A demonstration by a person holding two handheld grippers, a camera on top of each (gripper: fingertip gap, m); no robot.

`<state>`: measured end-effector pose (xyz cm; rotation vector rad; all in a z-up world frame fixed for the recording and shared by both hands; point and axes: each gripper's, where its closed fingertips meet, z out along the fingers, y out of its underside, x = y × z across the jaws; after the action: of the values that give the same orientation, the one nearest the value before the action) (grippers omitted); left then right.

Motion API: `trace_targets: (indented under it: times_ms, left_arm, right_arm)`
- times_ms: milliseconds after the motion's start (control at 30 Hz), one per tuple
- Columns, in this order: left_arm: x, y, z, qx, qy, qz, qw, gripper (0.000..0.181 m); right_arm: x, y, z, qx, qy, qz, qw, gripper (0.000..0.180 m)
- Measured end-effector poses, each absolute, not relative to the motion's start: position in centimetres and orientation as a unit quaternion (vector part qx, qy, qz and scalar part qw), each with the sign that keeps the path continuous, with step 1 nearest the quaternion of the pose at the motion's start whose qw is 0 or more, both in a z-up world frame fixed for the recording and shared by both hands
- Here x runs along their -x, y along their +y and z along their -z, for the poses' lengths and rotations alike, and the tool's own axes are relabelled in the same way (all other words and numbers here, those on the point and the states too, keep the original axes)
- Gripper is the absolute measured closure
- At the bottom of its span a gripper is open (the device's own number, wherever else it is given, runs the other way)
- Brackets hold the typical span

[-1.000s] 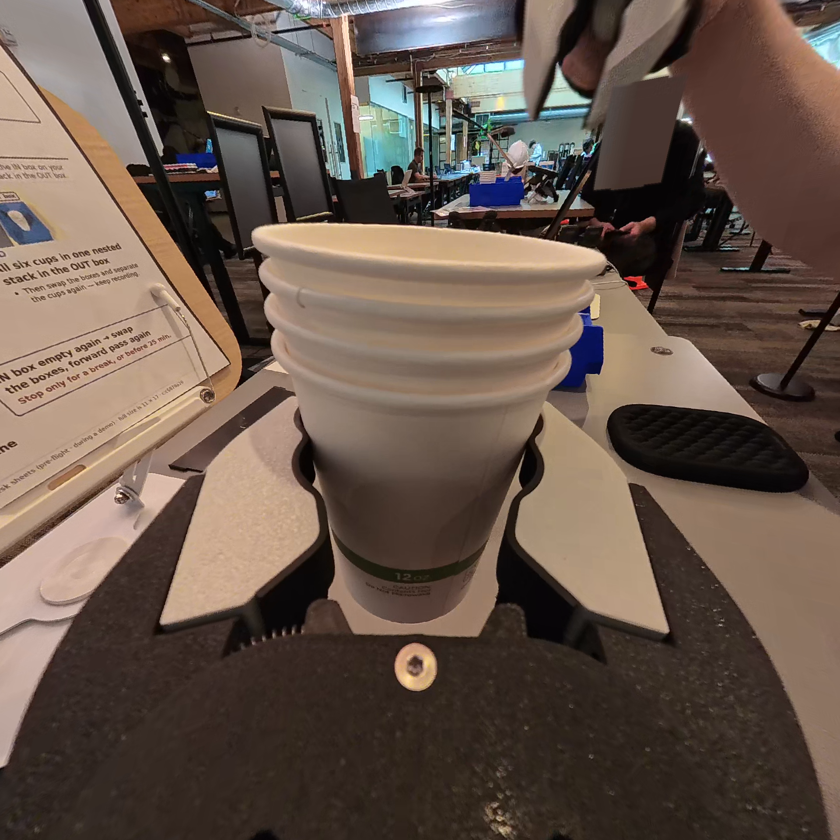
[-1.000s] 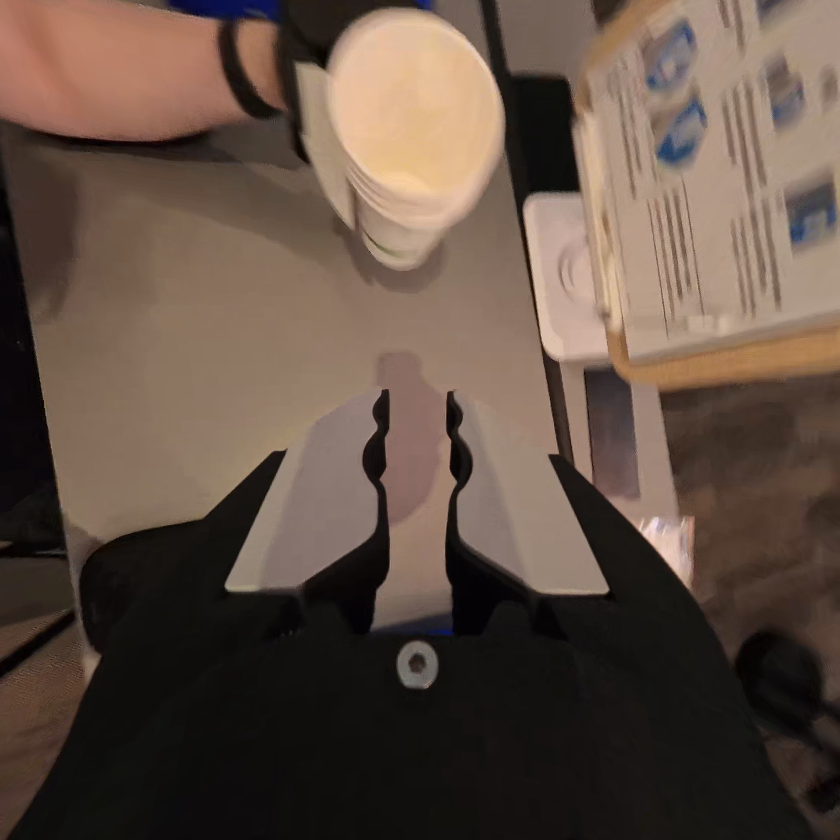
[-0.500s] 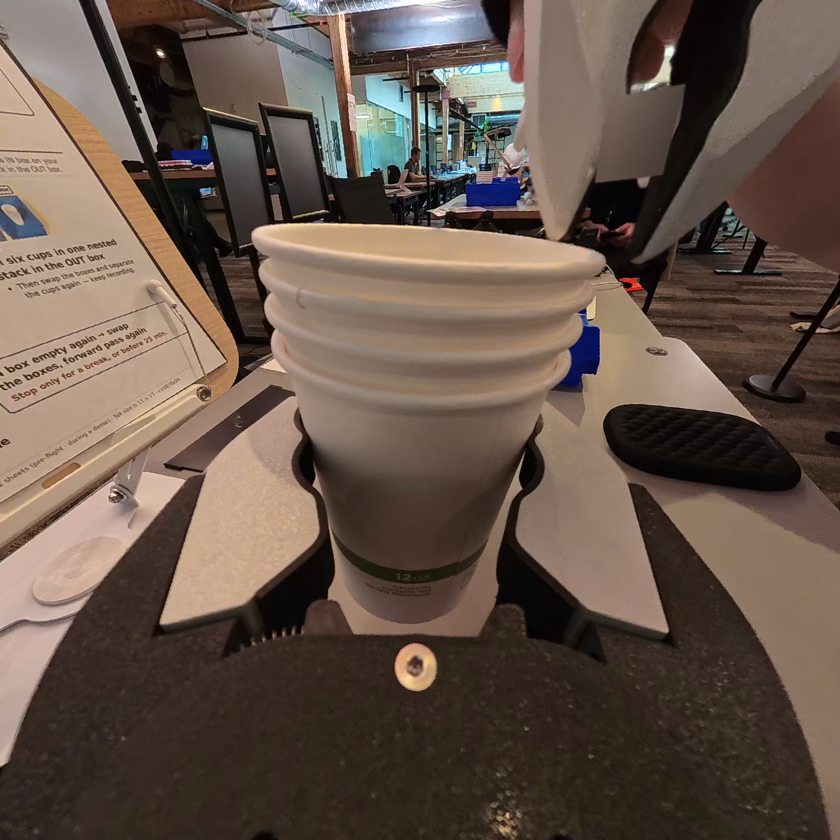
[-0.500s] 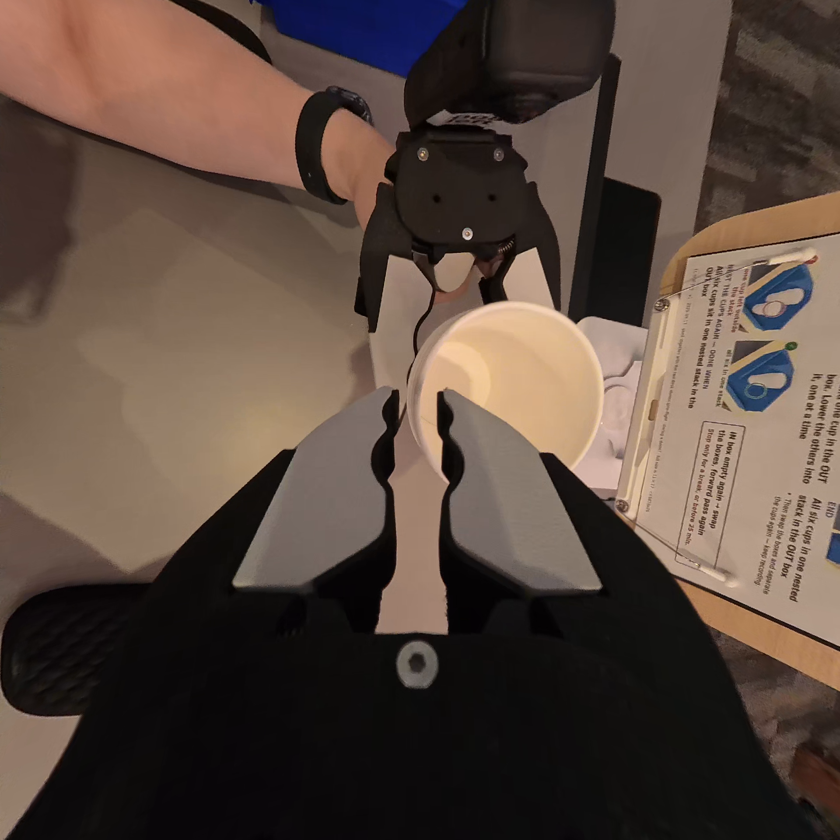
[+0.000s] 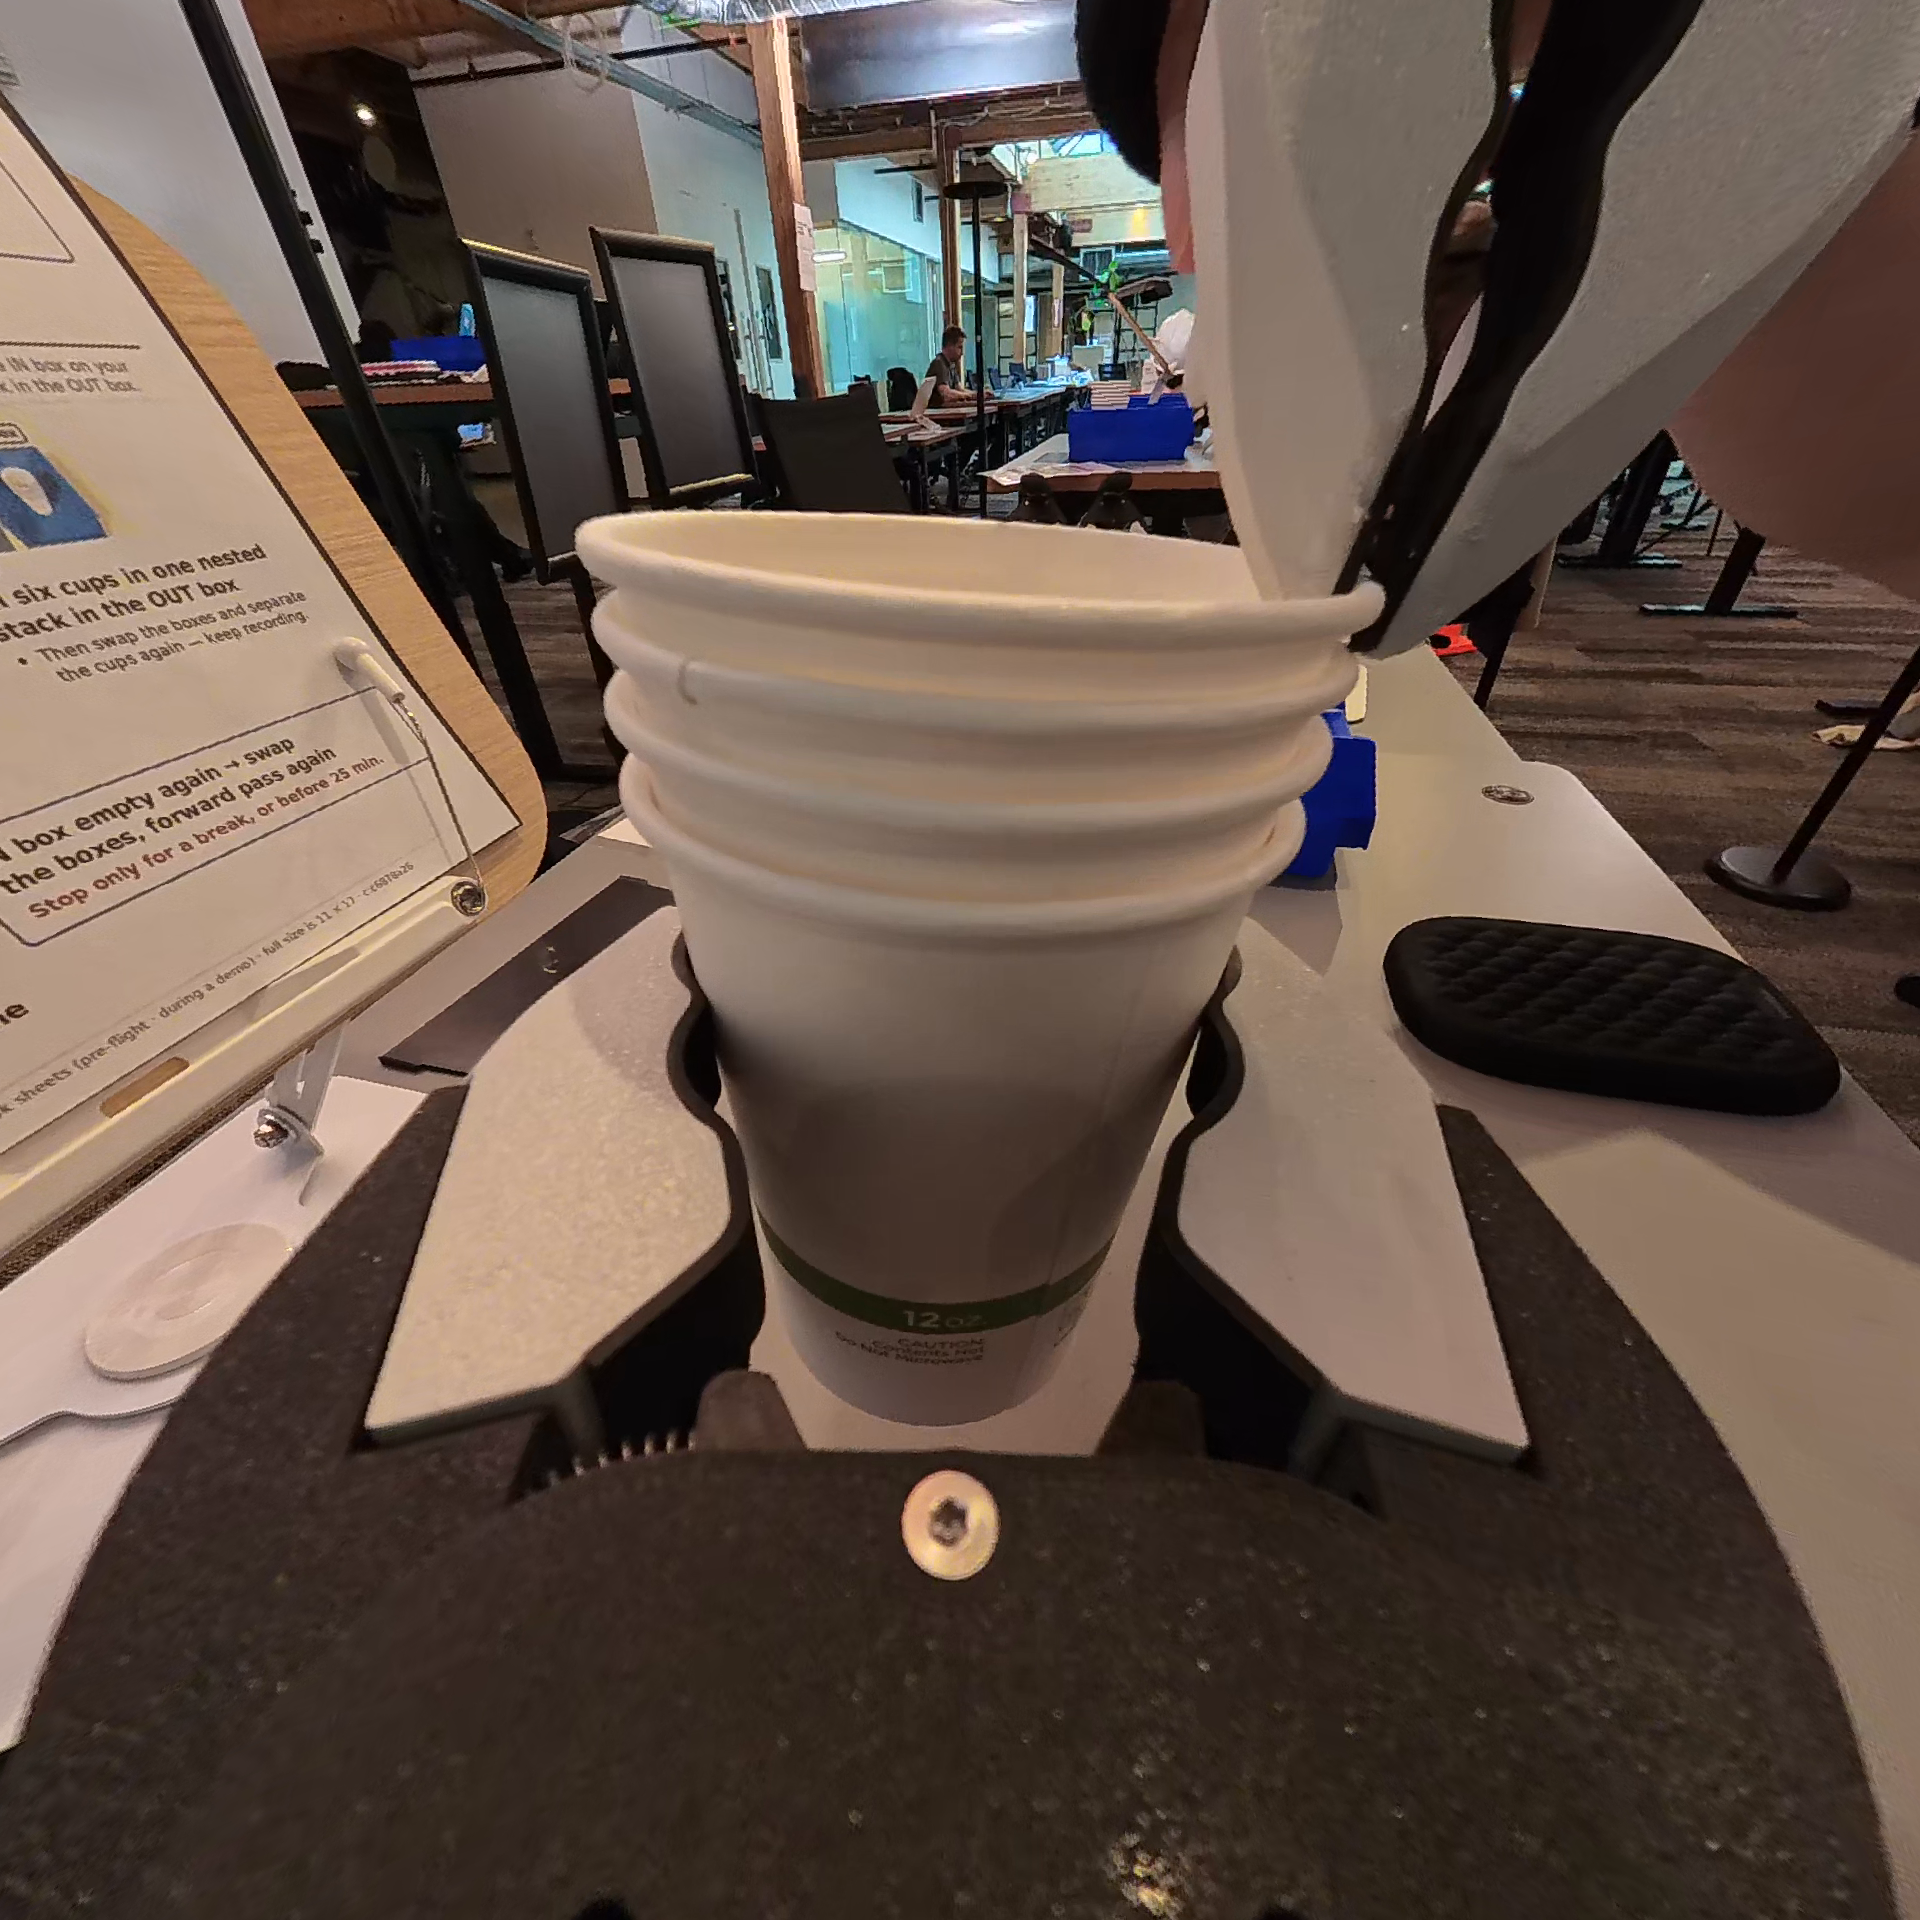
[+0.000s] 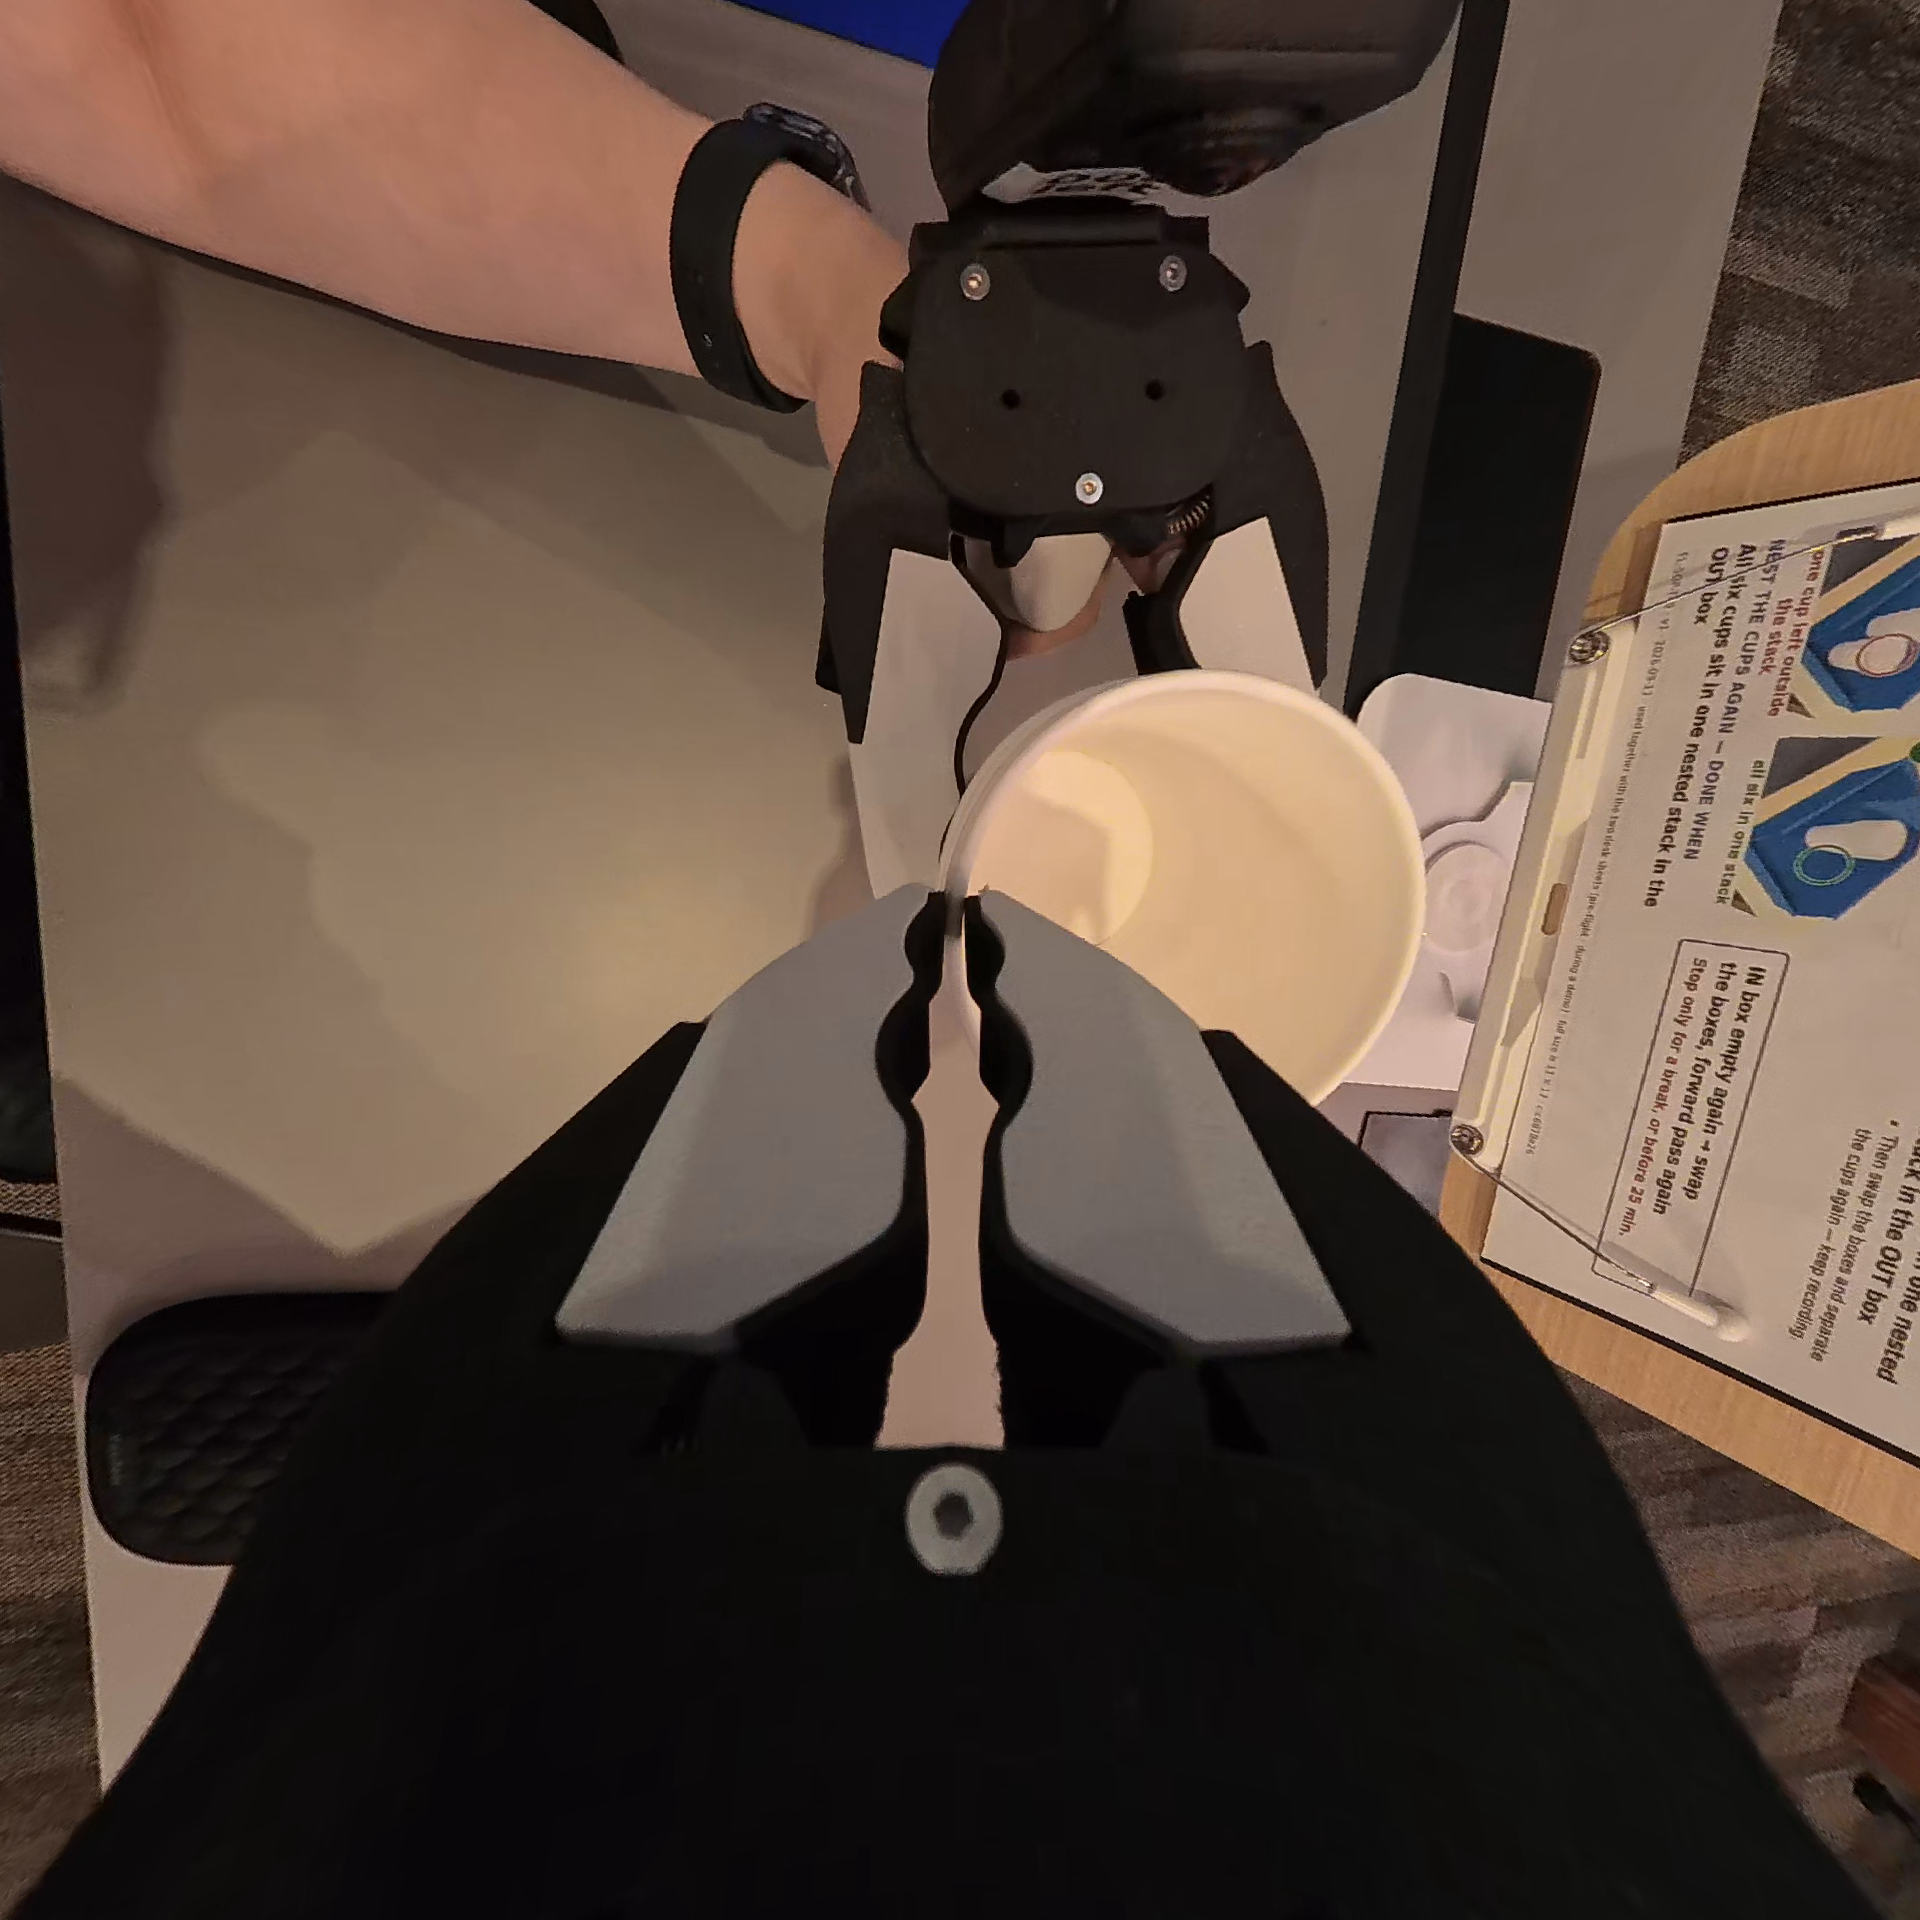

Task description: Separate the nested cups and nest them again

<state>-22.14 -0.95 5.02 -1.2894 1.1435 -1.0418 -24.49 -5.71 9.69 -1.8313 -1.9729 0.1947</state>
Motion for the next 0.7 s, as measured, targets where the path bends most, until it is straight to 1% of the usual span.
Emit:
trace_targets:
  times_ms: [400, 700]
  left_arm:
    - [22.3, -0.9, -5.2, 0.54, 0.48, 0.435, 0.537, 0.091]
    - [22.0, -0.9, -4.5, 0.547, 0.488, 0.425, 0.532, 0.091]
  right_arm:
    - [24.4, -5.7, -10.5, 0.661, -0.715, -0.048, 0.221, 0.177]
    - [23.9, -5.4, -14.2, 0.66, -0.703, -0.032, 0.263, 0.177]
